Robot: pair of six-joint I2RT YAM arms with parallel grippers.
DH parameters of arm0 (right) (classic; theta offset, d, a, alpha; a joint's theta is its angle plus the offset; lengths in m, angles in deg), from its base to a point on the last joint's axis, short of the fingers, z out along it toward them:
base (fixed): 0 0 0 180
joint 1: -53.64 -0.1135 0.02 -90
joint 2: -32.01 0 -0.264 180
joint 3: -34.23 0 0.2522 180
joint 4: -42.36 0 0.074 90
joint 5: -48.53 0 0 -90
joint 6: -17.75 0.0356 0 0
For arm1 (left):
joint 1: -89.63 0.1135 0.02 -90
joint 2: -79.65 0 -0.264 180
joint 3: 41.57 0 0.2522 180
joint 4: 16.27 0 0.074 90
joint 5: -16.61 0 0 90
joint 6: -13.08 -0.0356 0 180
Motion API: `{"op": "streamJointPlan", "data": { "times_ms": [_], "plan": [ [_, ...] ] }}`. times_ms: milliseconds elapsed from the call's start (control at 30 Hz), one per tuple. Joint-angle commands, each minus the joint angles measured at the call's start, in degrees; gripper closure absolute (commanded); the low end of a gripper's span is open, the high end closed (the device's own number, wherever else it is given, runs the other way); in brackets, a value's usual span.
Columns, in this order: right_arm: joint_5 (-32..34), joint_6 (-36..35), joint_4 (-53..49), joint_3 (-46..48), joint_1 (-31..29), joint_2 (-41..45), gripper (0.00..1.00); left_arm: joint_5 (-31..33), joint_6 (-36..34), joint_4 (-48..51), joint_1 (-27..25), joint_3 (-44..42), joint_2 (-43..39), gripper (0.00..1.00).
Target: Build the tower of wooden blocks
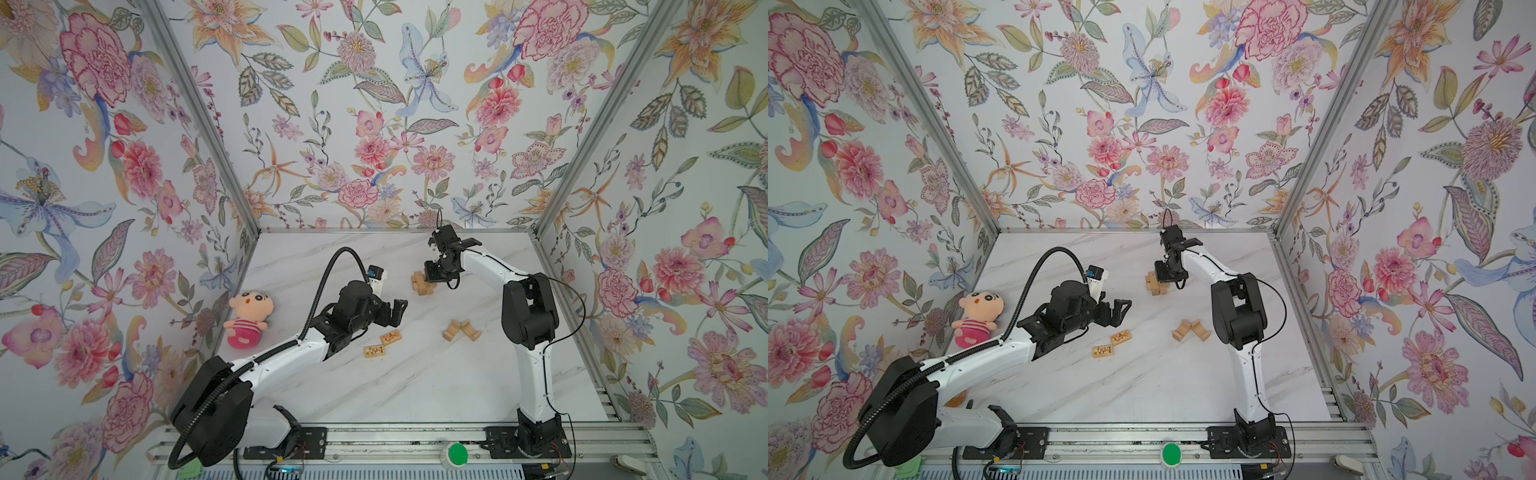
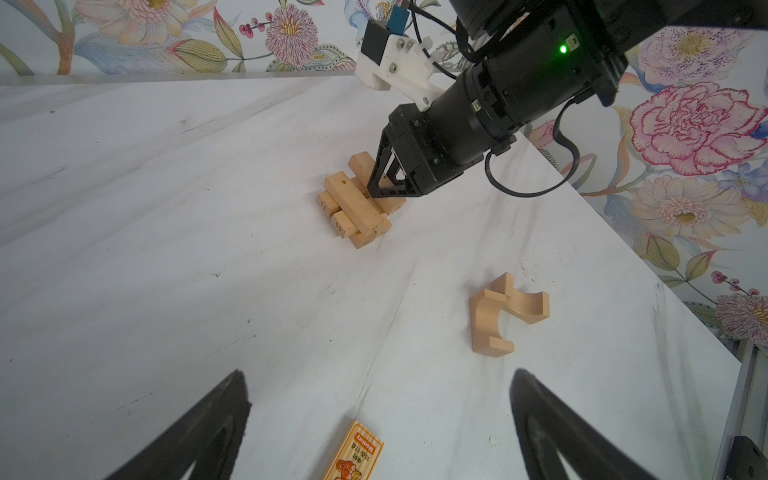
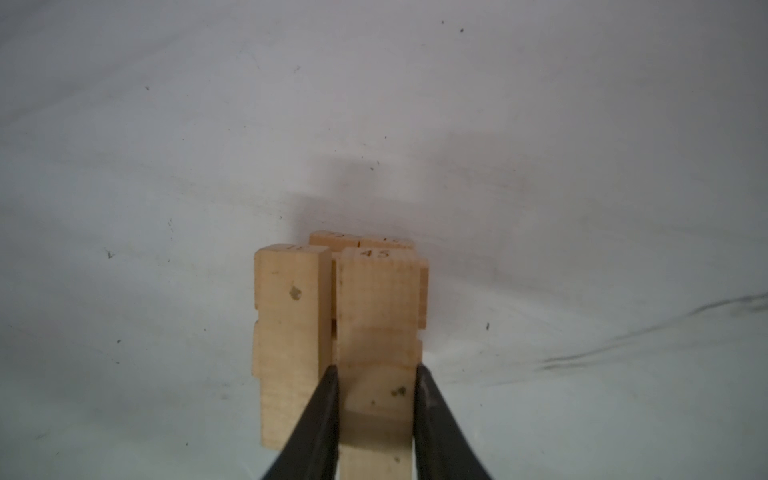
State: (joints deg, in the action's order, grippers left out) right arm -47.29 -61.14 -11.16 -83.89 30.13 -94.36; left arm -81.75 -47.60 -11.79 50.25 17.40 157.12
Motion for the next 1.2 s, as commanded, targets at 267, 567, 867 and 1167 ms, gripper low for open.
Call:
{"op": "streamJointPlan", "data": {
  "times_ms": [267,567,867,1167],
  "plan": [
    [-0.6,-0.2,-1.8,-2.4,-0.7,-1.5,0.7,1.2,-1.3,0.0,0.0,0.3,-1.4,0.01],
    [-0.3,0.0,-2.1,-2.1,-0.7,-1.3,0.7,1.2,-1.3,-0.1,0.0,0.1,-1.4,0.01],
    [0.2,0.2,-2.0,-1.6,-0.8,-1.1,0.69,1.1,-1.3,-0.2,0.1,0.1,-1.4,0.01],
    [0.6,0.7,-2.0,-0.8,-0.6,-0.8,0.69,1.2,-1.1,-0.3,0.1,-0.2,-1.7,0.01]
  ]
}}
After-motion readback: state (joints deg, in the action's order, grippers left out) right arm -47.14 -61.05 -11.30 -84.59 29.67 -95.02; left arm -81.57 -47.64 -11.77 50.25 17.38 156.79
